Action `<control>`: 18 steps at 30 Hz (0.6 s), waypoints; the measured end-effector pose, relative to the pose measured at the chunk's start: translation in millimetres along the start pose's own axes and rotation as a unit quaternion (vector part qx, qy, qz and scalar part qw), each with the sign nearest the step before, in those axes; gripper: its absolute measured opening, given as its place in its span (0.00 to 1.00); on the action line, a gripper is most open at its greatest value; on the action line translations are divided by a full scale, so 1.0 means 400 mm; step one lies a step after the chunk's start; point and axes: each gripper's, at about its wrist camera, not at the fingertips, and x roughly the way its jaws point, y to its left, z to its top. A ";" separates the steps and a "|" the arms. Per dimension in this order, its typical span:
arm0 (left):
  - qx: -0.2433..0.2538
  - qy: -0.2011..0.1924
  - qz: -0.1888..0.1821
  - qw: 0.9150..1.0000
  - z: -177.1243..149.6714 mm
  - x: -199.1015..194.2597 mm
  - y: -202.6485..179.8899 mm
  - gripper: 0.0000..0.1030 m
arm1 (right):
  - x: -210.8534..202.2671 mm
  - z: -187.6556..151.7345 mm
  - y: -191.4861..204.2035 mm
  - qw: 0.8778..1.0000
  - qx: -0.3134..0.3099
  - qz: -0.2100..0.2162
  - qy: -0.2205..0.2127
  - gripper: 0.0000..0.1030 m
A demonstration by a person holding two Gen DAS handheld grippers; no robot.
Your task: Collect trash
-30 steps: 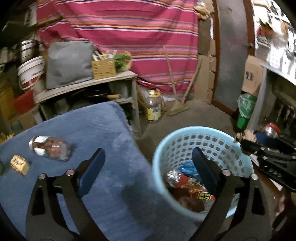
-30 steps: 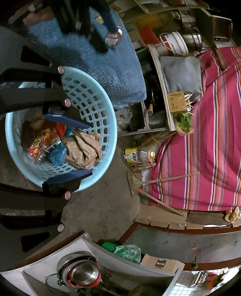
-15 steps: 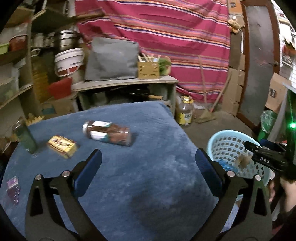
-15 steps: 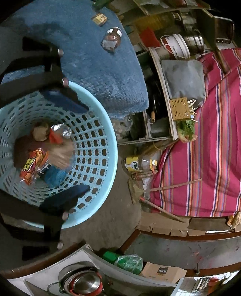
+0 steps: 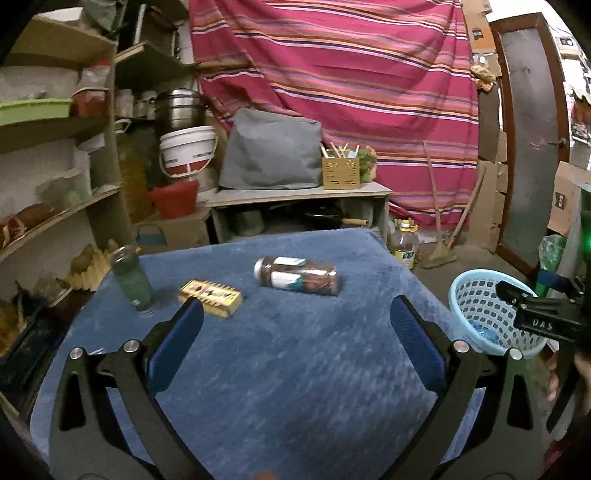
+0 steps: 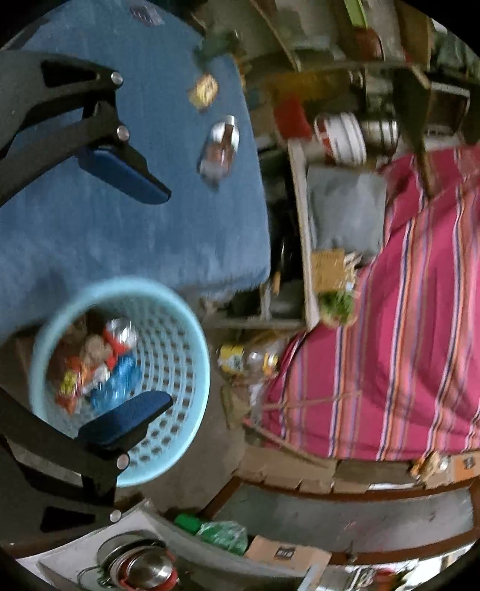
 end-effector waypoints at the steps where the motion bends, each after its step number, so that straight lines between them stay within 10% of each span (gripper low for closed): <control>1: -0.001 0.000 0.007 1.000 -0.007 -0.014 0.017 0.95 | -0.018 -0.004 0.029 1.000 -0.007 0.007 -0.004 0.96; 18: -0.067 0.006 0.072 0.995 -0.110 -0.100 0.285 0.95 | -0.147 -0.091 0.309 0.996 -0.046 0.070 -0.006 0.96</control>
